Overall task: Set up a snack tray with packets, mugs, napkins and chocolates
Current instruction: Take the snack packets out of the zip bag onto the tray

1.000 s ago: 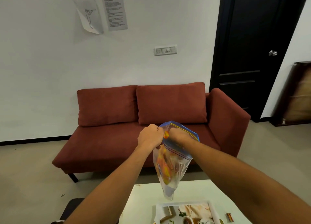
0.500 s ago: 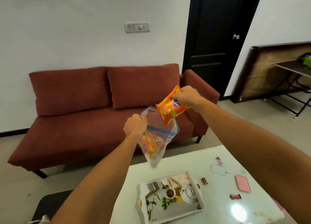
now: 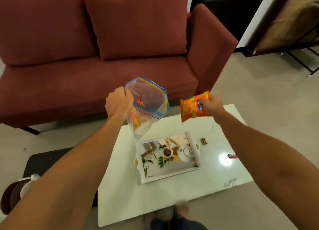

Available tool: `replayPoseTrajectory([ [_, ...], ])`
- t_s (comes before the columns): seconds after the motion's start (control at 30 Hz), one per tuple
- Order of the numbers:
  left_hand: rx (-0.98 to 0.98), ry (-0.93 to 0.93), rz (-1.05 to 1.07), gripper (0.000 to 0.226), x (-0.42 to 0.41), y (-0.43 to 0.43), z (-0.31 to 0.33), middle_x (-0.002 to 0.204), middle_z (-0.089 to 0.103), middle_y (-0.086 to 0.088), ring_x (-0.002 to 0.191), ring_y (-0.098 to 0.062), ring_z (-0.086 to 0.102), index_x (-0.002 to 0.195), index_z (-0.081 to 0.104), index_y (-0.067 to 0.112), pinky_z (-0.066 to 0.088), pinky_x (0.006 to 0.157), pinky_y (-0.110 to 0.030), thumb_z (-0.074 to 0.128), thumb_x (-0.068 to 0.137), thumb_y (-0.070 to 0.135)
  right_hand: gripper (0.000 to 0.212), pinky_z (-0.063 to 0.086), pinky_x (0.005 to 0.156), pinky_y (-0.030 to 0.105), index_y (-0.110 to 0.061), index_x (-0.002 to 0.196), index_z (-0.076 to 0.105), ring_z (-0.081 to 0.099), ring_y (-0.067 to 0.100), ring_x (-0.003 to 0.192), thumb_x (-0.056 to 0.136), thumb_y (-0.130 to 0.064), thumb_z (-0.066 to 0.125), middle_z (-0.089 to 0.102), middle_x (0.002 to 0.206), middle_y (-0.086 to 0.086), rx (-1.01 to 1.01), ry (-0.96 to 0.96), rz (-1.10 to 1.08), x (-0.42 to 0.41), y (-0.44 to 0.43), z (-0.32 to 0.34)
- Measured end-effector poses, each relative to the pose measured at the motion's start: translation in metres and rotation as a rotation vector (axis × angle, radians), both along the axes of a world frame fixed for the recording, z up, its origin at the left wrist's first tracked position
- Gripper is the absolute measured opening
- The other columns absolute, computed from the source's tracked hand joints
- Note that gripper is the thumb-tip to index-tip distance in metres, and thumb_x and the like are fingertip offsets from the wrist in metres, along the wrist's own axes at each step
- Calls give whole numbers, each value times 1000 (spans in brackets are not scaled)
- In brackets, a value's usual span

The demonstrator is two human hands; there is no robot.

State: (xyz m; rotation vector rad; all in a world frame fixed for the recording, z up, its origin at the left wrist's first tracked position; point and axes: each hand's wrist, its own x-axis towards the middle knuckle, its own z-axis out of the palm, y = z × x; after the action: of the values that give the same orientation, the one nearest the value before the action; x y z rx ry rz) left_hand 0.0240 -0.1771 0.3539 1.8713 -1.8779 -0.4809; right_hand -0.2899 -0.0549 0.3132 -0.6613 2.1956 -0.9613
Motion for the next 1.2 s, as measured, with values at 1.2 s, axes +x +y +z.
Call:
replayPoseTrajectory([
  [1.2,3,4,-104,41,-19,59,-73,71,56,-3,68,-26,47,65,41,22,28,61,-34,40,104,33,25,60,63,34,-17,82,73,70,19,63,82,-24,49,74,73,1,-213,271,782,126,-27,5],
])
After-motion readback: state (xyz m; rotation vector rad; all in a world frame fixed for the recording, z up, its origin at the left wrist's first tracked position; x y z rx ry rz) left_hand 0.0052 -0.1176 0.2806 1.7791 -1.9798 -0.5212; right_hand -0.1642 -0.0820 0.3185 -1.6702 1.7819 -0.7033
